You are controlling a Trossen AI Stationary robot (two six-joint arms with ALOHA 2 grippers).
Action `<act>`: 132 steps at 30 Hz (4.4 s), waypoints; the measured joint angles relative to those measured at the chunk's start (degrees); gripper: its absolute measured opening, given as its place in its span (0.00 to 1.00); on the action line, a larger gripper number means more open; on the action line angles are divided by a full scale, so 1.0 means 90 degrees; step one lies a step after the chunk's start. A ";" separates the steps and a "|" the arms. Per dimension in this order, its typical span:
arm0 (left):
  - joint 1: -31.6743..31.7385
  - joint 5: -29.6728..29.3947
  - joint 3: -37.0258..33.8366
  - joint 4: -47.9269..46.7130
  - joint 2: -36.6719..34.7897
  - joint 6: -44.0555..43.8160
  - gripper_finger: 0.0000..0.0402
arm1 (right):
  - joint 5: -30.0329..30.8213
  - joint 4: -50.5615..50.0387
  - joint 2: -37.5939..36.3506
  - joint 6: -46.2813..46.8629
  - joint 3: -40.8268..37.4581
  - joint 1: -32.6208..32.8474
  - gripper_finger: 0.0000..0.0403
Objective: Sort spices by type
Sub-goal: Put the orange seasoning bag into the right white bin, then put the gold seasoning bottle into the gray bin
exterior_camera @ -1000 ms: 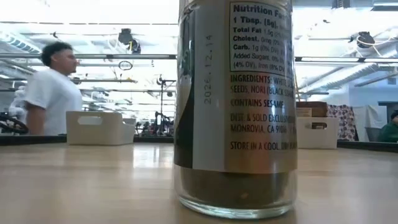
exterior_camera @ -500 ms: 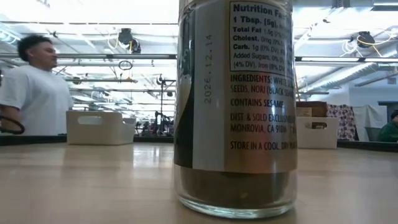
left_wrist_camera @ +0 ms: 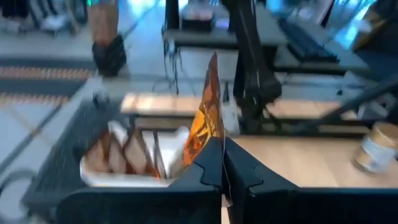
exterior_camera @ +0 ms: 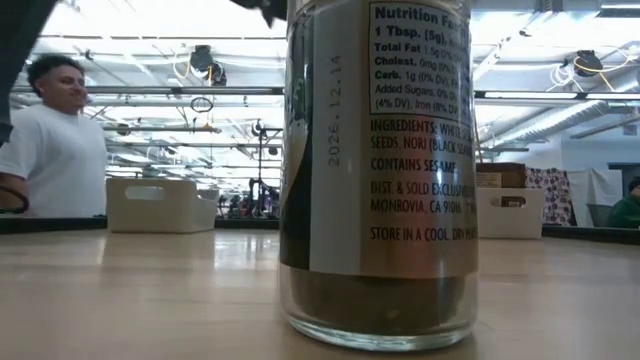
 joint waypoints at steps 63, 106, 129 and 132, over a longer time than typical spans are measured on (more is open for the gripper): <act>0.0179 -0.0136 0.2956 0.0980 0.4023 0.0732 0.00 | 0.0401 -0.0204 -0.0223 -0.0636 0.0005 -0.0532 0.56; 0.0048 -0.0173 0.2957 0.0632 0.4229 0.0841 0.23 | 0.0256 -0.0292 -0.0221 -0.0682 0.0005 -0.0532 0.56; -0.0023 -0.0091 0.2956 0.0079 0.3202 -0.0049 0.31 | -0.0306 -0.0773 -0.0223 -0.0644 0.0005 -0.0529 0.56; -0.0110 -0.0093 0.2956 -0.0438 0.2914 -0.0079 0.31 | -0.0630 -0.0987 -0.0223 -0.0663 0.0005 -0.0532 0.56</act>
